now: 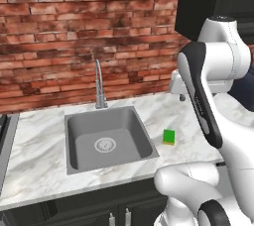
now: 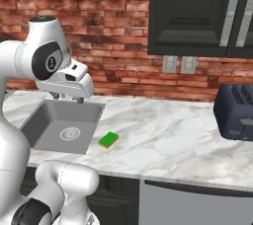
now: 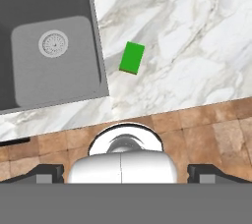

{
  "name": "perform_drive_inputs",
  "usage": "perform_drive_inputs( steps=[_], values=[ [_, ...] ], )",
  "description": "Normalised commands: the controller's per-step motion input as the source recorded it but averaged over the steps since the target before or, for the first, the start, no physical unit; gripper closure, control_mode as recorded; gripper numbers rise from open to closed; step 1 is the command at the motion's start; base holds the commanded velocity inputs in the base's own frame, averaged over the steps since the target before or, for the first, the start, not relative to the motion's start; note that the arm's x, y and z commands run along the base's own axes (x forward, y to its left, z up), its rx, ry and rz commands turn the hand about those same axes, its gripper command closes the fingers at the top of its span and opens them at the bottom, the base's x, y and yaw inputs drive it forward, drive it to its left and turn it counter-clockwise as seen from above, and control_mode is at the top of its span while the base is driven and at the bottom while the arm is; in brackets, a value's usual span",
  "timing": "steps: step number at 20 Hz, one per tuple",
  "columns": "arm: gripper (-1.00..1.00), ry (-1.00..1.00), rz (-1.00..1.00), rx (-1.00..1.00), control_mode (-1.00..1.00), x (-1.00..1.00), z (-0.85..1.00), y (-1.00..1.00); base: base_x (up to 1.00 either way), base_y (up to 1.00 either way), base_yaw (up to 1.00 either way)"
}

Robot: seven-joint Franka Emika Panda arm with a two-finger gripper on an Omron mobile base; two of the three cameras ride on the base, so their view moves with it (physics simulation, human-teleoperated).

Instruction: Place the sponge inside the microwave to prepare for sanitizing.

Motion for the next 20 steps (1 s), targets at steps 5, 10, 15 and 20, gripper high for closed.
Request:
perform_drive_inputs(
  steps=[5,10,15,20],
  values=[
    [-1.00,0.00,0.00,0.00,1.00,0.00,0.00,0.00,0.21,0.00,0.00],
    [-1.00,-0.01,-0.07,0.00,-1.00,0.29,-0.13,0.07,0.05,0.00,0.00],
    [-1.00,-0.03,-0.22,0.00,-1.00,0.40,-0.36,0.16,0.00,0.00,0.00],
    [-1.00,-0.02,-0.32,0.00,-1.00,0.26,-0.74,0.02,0.00,0.00,0.00]
  ],
)
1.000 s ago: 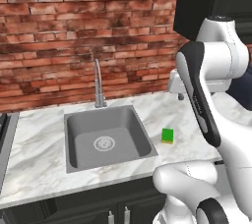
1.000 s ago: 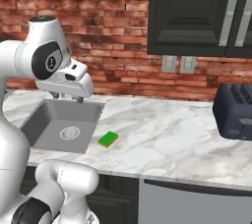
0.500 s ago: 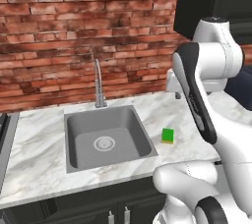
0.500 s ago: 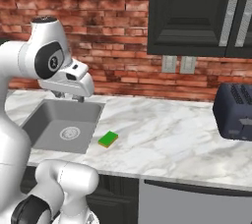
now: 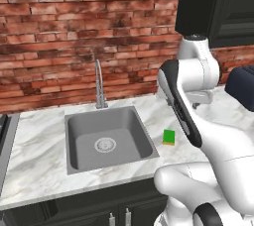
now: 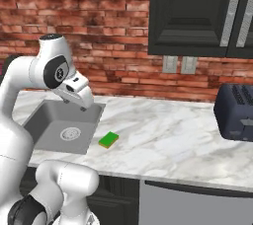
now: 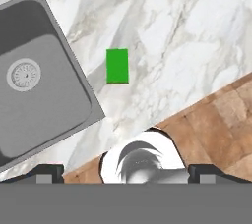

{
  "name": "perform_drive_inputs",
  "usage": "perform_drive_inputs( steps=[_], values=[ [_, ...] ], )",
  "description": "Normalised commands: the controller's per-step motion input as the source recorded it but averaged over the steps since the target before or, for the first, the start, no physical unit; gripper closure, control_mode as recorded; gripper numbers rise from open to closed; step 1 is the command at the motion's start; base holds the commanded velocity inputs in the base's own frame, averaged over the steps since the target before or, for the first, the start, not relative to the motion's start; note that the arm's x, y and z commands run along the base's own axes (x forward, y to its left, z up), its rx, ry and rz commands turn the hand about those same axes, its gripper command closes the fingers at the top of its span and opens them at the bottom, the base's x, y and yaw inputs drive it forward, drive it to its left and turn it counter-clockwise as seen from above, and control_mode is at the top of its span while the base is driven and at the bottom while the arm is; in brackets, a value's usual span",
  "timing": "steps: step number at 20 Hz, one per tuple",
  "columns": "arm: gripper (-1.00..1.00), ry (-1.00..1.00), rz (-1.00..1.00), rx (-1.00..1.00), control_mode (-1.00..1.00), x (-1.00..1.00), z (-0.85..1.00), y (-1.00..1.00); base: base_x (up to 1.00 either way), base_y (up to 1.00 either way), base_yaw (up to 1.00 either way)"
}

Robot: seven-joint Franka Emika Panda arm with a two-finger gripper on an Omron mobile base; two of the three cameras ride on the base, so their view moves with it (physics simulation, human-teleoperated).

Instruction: Place the sponge inside the microwave to prepare for sanitizing.

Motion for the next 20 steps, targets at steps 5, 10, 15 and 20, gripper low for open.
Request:
perform_drive_inputs(
  steps=[5,10,15,20],
  values=[
    [-1.00,-0.17,-0.19,-0.09,-1.00,0.41,-0.63,-0.01,0.00,0.00,0.00],
    [-1.00,-0.01,-0.01,-0.05,-1.00,0.30,-0.17,-0.10,0.00,0.00,0.00],
    [-1.00,0.02,0.06,0.00,-1.00,0.37,-0.01,-0.34,0.00,0.00,0.00],
    [-1.00,-0.03,0.10,0.01,-1.00,0.49,-0.15,-0.22,0.00,0.00,0.00]
  ],
)
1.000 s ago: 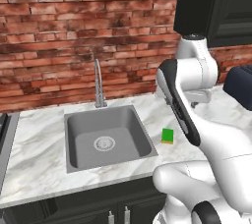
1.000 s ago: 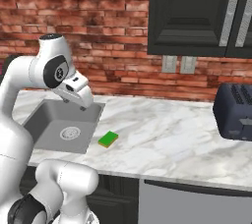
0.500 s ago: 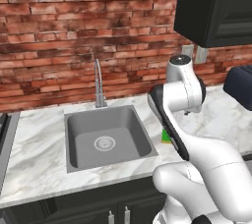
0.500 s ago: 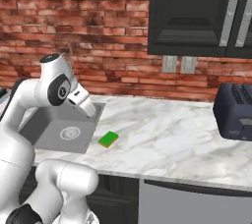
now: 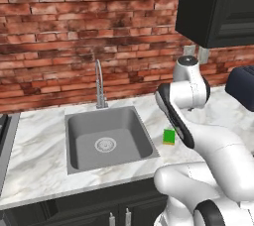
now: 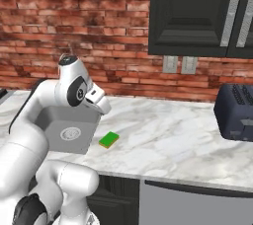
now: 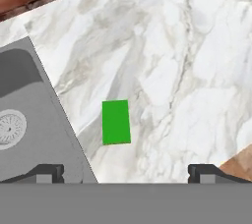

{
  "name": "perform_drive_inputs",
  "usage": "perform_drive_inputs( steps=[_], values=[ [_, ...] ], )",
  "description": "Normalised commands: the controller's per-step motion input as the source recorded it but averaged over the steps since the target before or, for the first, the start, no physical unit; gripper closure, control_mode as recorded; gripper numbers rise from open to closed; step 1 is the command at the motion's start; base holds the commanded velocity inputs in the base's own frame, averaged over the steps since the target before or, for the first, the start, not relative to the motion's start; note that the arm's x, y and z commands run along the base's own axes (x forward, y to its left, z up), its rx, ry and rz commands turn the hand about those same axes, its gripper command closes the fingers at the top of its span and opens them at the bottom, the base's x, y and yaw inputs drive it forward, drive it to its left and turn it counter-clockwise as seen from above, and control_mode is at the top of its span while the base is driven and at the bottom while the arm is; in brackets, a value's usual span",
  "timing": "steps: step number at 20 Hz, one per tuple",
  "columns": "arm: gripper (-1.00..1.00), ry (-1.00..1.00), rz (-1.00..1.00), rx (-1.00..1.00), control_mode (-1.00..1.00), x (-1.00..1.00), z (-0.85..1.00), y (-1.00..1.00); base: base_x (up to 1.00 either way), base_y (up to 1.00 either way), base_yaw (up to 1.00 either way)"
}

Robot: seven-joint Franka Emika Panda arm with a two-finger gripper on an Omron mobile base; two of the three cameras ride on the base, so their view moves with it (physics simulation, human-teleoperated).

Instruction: Place the sponge inside the microwave to prepare for sanitizing.

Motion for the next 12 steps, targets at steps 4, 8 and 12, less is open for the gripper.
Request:
perform_drive_inputs(
  steps=[4,8,12],
  values=[
    [-1.00,0.04,0.09,0.01,-1.00,0.41,-0.31,-0.16,0.00,0.00,0.00],
    [-1.00,0.05,0.05,0.00,-1.00,0.33,-0.52,-0.03,0.00,0.00,0.00],
    [-1.00,0.11,0.03,0.00,-1.00,0.03,-0.52,0.09,0.00,0.00,0.00]
  ],
)
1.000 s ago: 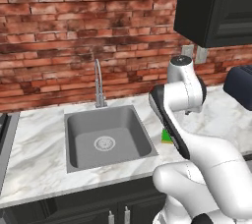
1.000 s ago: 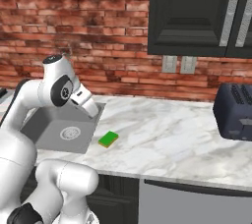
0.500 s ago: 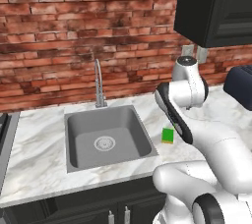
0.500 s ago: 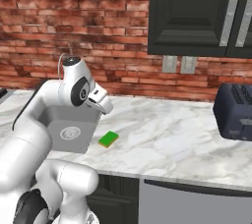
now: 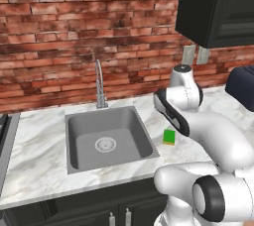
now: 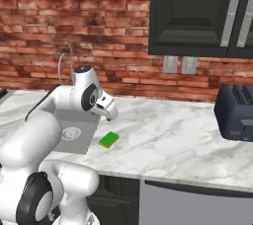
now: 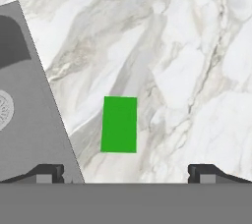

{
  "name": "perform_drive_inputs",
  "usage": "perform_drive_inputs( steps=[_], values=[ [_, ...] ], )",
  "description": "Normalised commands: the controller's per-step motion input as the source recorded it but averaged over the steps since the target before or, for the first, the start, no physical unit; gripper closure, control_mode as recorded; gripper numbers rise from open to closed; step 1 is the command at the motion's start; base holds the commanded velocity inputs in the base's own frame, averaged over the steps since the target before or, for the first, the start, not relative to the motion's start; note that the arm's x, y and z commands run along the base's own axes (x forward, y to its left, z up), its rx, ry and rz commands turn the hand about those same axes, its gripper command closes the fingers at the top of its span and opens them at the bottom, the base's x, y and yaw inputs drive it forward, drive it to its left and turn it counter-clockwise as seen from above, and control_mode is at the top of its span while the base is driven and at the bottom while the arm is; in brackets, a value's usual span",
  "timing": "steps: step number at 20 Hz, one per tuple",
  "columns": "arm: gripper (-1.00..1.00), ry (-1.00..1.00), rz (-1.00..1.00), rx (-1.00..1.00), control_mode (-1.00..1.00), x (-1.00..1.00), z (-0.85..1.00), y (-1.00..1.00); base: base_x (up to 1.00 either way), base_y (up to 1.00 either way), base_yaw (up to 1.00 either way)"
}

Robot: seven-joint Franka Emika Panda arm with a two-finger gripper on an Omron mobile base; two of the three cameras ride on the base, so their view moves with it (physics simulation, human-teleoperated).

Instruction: Place the sponge inside the microwave to prepare for sanitizing.

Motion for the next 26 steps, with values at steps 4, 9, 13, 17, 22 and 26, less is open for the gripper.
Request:
perform_drive_inputs(
  steps=[4,9,13,17,22,26],
  values=[
    [-1.00,0.13,0.00,0.00,-1.00,0.00,-0.31,0.00,0.00,0.00,0.00],
    [-1.00,0.10,0.00,0.00,-1.00,0.00,-0.24,0.02,0.00,0.00,0.00],
    [-1.00,0.06,0.00,0.00,-1.00,0.04,-0.32,0.00,0.00,0.00,0.00],
    [-1.00,0.00,0.00,0.00,-1.00,0.14,-0.23,0.01,0.00,0.00,0.00],
    [-1.00,0.00,0.00,0.00,-1.00,0.16,-0.21,0.00,0.00,0.00,0.00],
    [-1.00,0.00,0.00,0.00,-1.00,0.18,-0.35,0.00,0.00,0.00,0.00]
  ],
)
